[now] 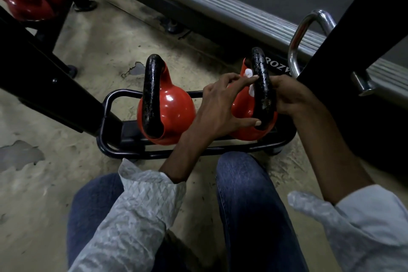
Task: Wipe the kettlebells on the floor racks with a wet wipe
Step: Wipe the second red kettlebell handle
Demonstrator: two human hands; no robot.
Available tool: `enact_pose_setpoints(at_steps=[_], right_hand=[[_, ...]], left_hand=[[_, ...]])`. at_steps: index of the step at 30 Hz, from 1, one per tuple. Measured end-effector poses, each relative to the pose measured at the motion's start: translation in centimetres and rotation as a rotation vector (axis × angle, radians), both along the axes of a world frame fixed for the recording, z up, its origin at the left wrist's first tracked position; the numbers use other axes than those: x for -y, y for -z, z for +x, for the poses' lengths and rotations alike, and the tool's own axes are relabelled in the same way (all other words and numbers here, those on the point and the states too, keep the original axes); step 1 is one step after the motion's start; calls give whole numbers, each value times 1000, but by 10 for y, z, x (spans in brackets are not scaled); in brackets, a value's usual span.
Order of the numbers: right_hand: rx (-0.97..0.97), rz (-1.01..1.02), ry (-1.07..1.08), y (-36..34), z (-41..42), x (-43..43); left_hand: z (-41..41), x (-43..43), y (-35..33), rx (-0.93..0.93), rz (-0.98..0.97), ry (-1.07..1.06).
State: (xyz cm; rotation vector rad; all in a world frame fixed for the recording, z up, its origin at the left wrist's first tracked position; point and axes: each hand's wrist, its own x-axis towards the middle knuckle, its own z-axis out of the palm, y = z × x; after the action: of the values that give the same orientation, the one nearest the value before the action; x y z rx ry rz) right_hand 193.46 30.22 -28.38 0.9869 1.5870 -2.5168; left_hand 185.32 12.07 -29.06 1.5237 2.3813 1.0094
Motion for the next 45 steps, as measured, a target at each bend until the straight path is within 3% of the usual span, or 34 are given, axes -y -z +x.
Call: enact_pose_setpoints(at_steps=[5, 10, 16, 20, 24, 29, 31, 33, 39, 45], right_hand=[[-11, 115, -59, 10, 18, -4], [-103, 256, 209, 6, 21, 10], [-44, 763, 585, 25, 77, 82], [-109, 737, 692, 24, 60, 78], [-232, 684, 664, 15, 6, 35], [-199, 312, 524, 6, -50, -18], [-190, 285, 496, 7, -50, -21], [-199, 372, 486, 9, -41, -14], [-176, 918, 605, 14, 48, 68], [-163, 782, 715, 24, 49, 71]], left_hand=[[-1, 0, 0, -1, 8, 1], [-1, 0, -1, 8, 8, 4], [-2, -1, 1, 22, 12, 6], [-3, -1, 3, 35, 17, 10], [-2, -1, 3, 36, 18, 6], [-3, -1, 3, 31, 25, 4], [-3, -1, 3, 33, 22, 7], [-3, -1, 4, 33, 22, 7], [-5, -2, 5, 38, 28, 14], [-5, -2, 5, 48, 31, 17]])
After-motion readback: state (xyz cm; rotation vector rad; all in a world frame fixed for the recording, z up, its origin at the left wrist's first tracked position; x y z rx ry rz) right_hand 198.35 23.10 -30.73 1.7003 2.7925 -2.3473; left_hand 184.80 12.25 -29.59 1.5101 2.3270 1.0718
